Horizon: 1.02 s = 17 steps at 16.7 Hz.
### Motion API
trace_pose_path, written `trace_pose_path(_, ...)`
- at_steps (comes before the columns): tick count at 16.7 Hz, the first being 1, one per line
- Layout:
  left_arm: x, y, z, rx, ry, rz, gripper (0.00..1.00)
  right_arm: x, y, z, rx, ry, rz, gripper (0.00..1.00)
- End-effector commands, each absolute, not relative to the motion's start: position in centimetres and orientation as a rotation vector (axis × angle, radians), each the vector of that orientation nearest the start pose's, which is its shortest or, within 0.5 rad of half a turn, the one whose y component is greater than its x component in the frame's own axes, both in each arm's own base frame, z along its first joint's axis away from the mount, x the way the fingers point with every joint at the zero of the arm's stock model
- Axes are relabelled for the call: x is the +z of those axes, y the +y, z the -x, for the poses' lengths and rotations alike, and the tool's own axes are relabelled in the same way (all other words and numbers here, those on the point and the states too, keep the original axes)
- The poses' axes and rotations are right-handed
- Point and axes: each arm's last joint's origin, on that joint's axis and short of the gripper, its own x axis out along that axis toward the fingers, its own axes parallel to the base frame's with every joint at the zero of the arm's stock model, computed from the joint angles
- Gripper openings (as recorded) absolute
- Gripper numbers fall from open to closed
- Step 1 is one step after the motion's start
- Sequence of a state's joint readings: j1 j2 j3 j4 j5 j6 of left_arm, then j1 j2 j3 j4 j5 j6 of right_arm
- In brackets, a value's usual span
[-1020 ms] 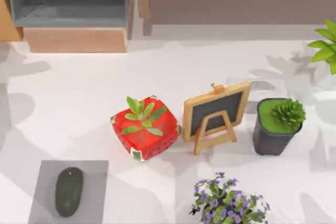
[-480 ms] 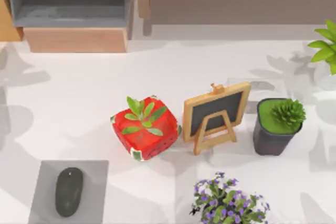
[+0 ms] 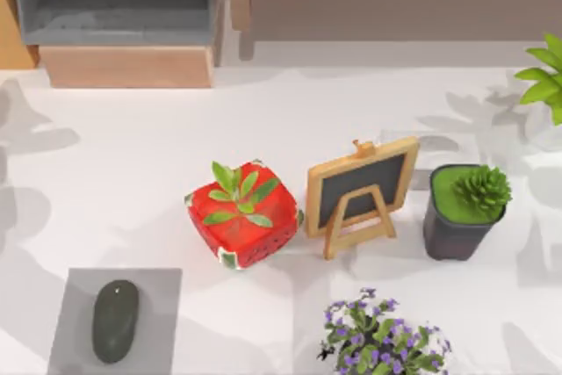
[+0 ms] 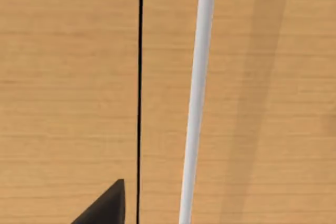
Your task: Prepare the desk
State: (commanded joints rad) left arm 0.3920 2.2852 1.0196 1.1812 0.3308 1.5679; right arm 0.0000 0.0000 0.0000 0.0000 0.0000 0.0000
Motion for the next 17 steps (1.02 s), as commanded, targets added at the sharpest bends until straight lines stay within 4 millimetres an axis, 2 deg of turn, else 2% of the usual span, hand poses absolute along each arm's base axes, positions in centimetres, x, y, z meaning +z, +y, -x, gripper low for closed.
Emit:
trace_pose_path(2,8.3,14.9,-39.8,0.021,0.111,-1.517,1.00,16.0,-0.1,-10.6,0.000,0.000,0.000,1.00)
trace_pose_path(4,9.8,12.9,-40.1,0.038,0.078,-1.491,1.00,16.0,-0.1,-10.6,0.000,0.000,0.000,1.00)
trace_pose_path(7,12.7,7.6,-40.7,0.046,0.000,-1.402,1.00,16.0,-0.1,-10.6,0.000,0.000,0.000,1.00)
trace_pose_path(11,15.2,-2.5,-40.4,-0.029,-0.083,-1.193,1.00,16.0,-0.1,-10.6,0.000,0.000,0.000,1.00)
trace_pose_path(17,15.9,-19.0,-37.7,-0.218,-0.076,-0.820,1.00,16.0,-0.1,-10.6,0.000,0.000,0.000,1.00)
